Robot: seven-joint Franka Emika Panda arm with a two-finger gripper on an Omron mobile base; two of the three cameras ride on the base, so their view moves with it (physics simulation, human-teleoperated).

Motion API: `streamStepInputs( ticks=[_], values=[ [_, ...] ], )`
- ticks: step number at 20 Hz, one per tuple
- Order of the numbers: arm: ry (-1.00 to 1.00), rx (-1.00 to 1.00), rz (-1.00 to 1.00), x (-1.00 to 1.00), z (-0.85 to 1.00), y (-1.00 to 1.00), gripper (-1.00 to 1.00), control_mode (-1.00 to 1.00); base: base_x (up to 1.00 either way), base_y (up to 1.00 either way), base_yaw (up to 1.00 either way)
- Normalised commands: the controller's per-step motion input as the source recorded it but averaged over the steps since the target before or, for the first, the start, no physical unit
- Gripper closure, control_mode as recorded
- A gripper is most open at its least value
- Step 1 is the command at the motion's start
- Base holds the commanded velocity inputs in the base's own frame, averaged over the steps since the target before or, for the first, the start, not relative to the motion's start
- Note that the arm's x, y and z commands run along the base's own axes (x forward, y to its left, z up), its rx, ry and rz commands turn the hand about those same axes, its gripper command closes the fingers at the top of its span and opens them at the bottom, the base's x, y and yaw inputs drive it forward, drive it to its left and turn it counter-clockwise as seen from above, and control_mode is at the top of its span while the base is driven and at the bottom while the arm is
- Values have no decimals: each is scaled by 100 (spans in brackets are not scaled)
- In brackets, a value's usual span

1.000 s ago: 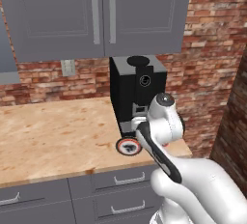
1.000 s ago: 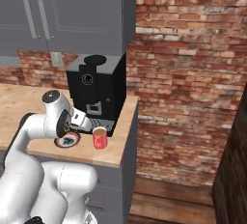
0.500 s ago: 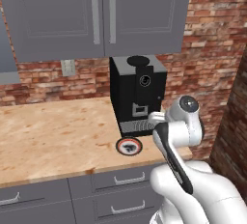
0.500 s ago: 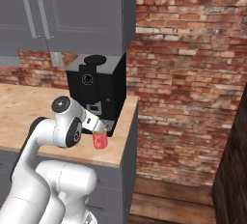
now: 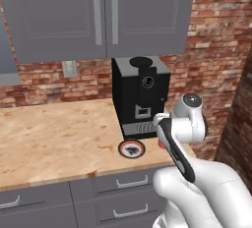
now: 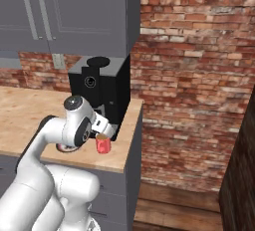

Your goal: Take a sugar cube from the saucer and place it inside the coffee. Then, grab milk from the fridge and place it next to the coffee on the counter to sweeten the coffee.

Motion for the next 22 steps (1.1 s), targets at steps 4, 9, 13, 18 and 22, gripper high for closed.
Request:
streamStepInputs(
  ticks=[4, 9, 13, 18, 22],
  values=[
    [11, 0, 0, 24, -15, -3, 100, -100, 0, 0, 0],
    [11, 0, 0, 14, -40, 0, 100, -100, 0, 0, 0],
    [3, 0, 0, 12, -29, 0, 100, -100, 0, 0, 0],
    [0, 0, 0, 19, -14, 0, 100, -100, 0, 0, 0],
    [0, 0, 0, 25, -8, 0, -100, -100, 0, 0, 0]
  ],
)
